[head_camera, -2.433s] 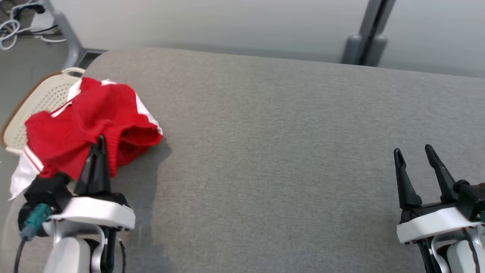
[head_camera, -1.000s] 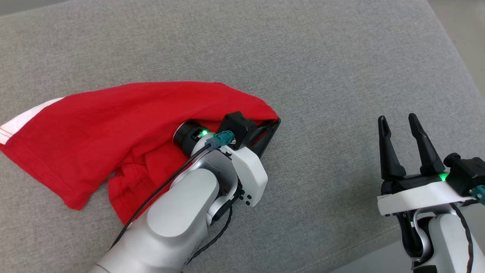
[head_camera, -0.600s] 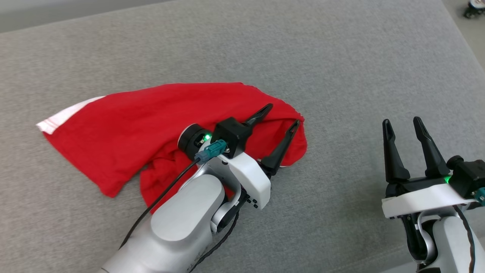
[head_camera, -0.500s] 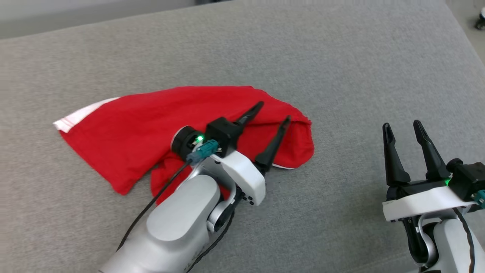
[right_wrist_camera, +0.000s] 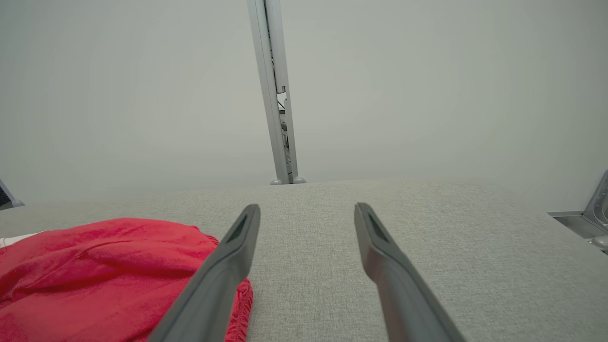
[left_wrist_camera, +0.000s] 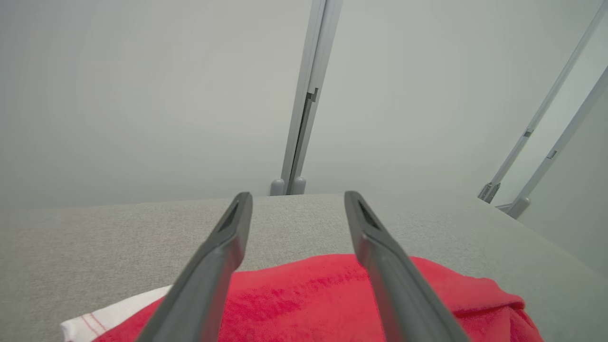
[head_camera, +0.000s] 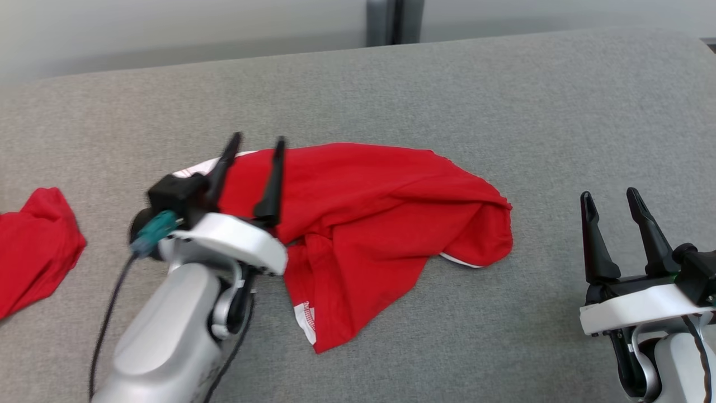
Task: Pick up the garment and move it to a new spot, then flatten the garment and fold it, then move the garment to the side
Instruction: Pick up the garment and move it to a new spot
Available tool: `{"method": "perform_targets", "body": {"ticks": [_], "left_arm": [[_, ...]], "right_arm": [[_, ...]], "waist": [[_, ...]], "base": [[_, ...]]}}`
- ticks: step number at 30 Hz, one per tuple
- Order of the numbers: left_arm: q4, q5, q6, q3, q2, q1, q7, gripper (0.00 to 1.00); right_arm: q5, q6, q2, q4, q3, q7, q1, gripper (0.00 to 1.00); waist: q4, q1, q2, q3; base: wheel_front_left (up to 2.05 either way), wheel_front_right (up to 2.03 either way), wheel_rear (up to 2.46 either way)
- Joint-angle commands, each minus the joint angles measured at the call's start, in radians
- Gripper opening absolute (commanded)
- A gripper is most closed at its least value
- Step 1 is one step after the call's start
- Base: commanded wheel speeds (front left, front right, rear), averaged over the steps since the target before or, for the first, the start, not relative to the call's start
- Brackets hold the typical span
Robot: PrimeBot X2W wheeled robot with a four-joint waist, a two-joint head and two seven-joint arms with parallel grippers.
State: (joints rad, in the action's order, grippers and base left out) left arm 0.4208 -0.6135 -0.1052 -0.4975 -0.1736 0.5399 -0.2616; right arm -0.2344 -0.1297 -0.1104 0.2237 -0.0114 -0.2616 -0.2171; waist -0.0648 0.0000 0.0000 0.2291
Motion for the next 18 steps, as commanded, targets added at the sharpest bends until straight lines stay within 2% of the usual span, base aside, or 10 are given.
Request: {"method": "perform_targets", "body": {"ticks": [1, 8, 18], "left_arm": [[-0.02, 0.014, -0.005, 0.033, -0.009, -0.029, -0.005, 1.0], [-0.124, 0.083, 0.013, 0.214, -0.03, -0.182, -0.005, 1.0], [-0.168, 0.164, 0.071, 0.286, -0.02, -0.324, -0.003, 1.0]], "right_arm": [[0.007, -0.002, -0.007, -0.004, 0.003, -0.005, 0.009, 1.0], [0.012, -0.002, -0.01, -0.004, 0.01, -0.005, 0.027, 1.0], [0.016, -0.002, -0.015, 0.004, 0.014, -0.005, 0.077, 1.0]], "waist": [[0.013, 0.0, 0.0, -0.01], [0.039, 0.0, 0.0, -0.036], [0.053, 0.0, 0.0, -0.097]], "base": [[0.0, 0.0, 0.0], [0.0, 0.0, 0.0], [0.0, 0.0, 0.0]]}}
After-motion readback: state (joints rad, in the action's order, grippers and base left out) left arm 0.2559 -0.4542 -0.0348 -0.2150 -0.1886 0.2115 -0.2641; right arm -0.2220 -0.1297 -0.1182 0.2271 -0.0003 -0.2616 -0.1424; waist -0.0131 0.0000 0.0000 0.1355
